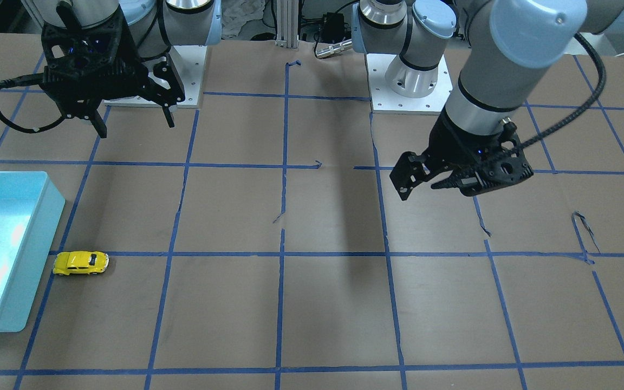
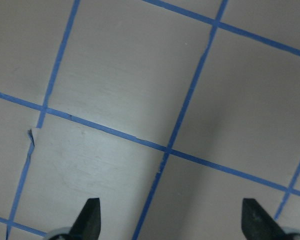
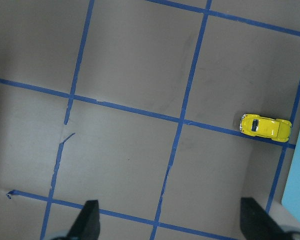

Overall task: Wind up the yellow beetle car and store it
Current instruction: 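Move the right gripper toward the car while the left arm withdraws, then lower the right gripper and close it on the yellow car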

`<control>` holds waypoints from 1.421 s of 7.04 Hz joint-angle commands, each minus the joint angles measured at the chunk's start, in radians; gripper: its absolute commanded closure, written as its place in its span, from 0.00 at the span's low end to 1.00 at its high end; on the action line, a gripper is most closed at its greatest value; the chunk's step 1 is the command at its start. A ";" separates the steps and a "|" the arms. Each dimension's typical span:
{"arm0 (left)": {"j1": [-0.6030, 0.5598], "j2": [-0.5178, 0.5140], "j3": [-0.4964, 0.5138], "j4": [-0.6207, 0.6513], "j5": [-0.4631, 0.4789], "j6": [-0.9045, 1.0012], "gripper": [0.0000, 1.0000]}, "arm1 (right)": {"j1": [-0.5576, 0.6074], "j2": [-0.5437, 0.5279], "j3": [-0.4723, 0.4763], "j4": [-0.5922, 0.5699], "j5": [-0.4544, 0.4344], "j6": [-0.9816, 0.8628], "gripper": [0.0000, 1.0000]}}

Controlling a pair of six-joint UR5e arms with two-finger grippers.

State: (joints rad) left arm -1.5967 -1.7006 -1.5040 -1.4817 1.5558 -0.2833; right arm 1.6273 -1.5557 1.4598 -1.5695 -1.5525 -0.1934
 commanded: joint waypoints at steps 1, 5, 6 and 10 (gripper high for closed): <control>-0.014 0.062 -0.010 -0.041 -0.010 0.240 0.00 | -0.091 0.025 0.010 0.012 0.008 -0.137 0.00; -0.012 0.110 -0.012 -0.169 -0.006 0.295 0.00 | -0.268 0.243 0.164 -0.163 -0.006 -0.962 0.00; -0.008 0.113 -0.019 -0.176 -0.005 0.312 0.00 | -0.291 0.306 0.189 -0.238 -0.006 -1.103 0.00; -0.008 0.133 -0.045 -0.176 -0.003 0.352 0.00 | -0.302 0.382 0.313 -0.588 -0.062 -1.569 0.00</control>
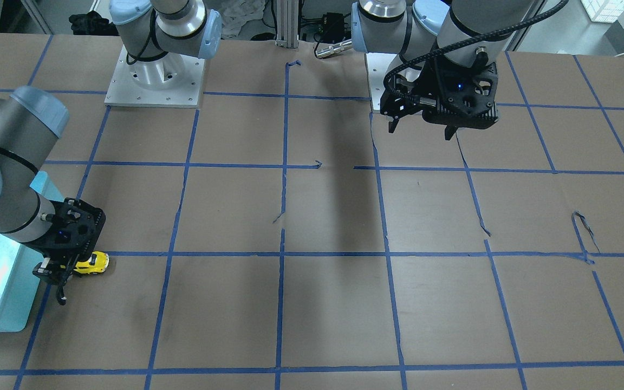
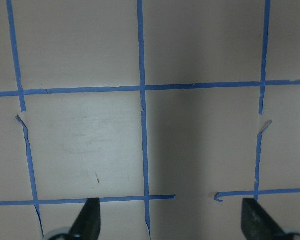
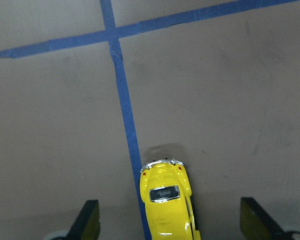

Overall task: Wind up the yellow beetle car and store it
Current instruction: 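Lower the right gripper and close it on the yellow car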

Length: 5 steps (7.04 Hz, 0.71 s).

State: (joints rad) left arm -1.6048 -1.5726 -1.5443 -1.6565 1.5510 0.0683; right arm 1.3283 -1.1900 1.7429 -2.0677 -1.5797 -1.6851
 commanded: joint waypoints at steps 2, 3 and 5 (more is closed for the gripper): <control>-0.003 0.014 -0.019 -0.009 0.003 -0.008 0.00 | -0.004 0.059 0.043 -0.178 -0.069 -0.180 0.00; -0.004 0.020 -0.031 -0.002 0.000 -0.015 0.00 | -0.006 0.063 0.044 -0.180 -0.072 -0.183 0.00; 0.002 0.022 -0.037 0.000 -0.006 -0.016 0.00 | -0.006 0.072 0.053 -0.180 -0.118 -0.226 0.00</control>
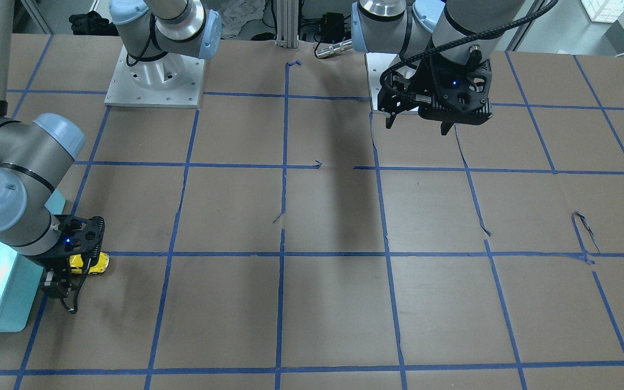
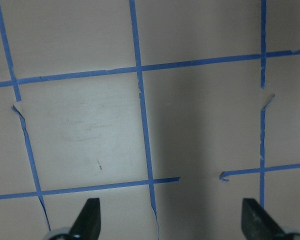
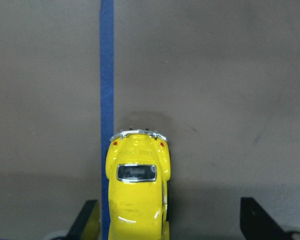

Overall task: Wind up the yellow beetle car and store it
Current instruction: 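Lower the right gripper and close it on the yellow car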

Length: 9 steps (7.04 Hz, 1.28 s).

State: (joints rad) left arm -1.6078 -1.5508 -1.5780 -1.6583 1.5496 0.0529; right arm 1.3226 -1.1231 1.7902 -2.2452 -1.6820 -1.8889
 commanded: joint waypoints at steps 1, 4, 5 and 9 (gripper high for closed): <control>0.003 0.001 -0.008 -0.003 -0.005 0.011 0.00 | 0.000 0.006 0.015 -0.002 -0.016 -0.024 0.00; 0.008 0.012 0.012 0.017 0.000 0.013 0.00 | -0.002 0.003 0.037 -0.002 -0.031 -0.024 0.45; 0.005 0.023 0.006 0.009 -0.002 0.010 0.00 | -0.002 -0.004 0.037 -0.002 -0.030 -0.024 0.85; 0.029 0.024 -0.007 0.009 0.006 0.016 0.00 | 0.024 -0.079 0.011 0.060 0.026 0.005 1.00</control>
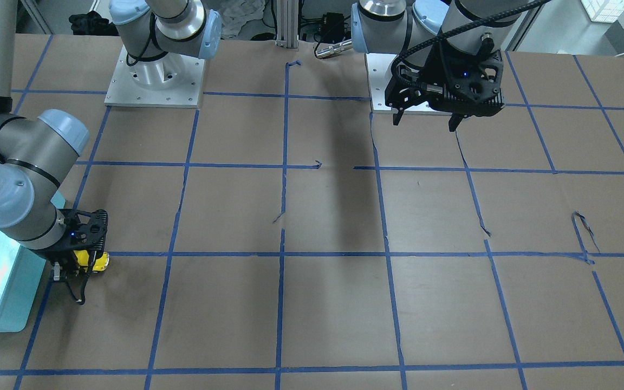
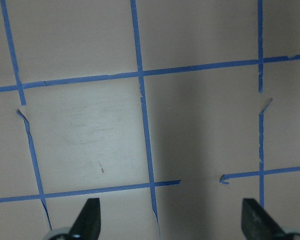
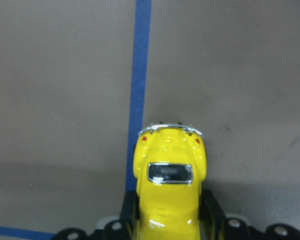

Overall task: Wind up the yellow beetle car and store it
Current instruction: 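Lift the car with the right gripper and lower it into the bin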

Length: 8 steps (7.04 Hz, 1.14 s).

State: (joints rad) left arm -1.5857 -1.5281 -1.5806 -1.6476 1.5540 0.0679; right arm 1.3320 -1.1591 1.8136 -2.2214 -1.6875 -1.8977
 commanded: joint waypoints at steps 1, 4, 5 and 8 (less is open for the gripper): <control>0.007 0.002 -0.004 -0.007 0.001 -0.002 0.00 | 0.018 -0.062 -0.064 0.110 0.040 0.015 1.00; 0.009 0.002 -0.004 -0.006 0.001 -0.002 0.00 | -0.020 -0.068 -0.322 0.357 0.020 0.000 1.00; 0.009 0.002 -0.005 -0.008 0.001 -0.002 0.00 | -0.096 -0.067 -0.319 0.356 0.012 -0.065 1.00; 0.010 0.003 -0.004 -0.009 0.001 -0.002 0.00 | -0.236 -0.035 -0.301 0.329 0.012 -0.159 1.00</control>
State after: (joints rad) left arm -1.5753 -1.5250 -1.5844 -1.6575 1.5555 0.0660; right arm 1.1497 -1.2113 1.5043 -1.8800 -1.6741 -2.0294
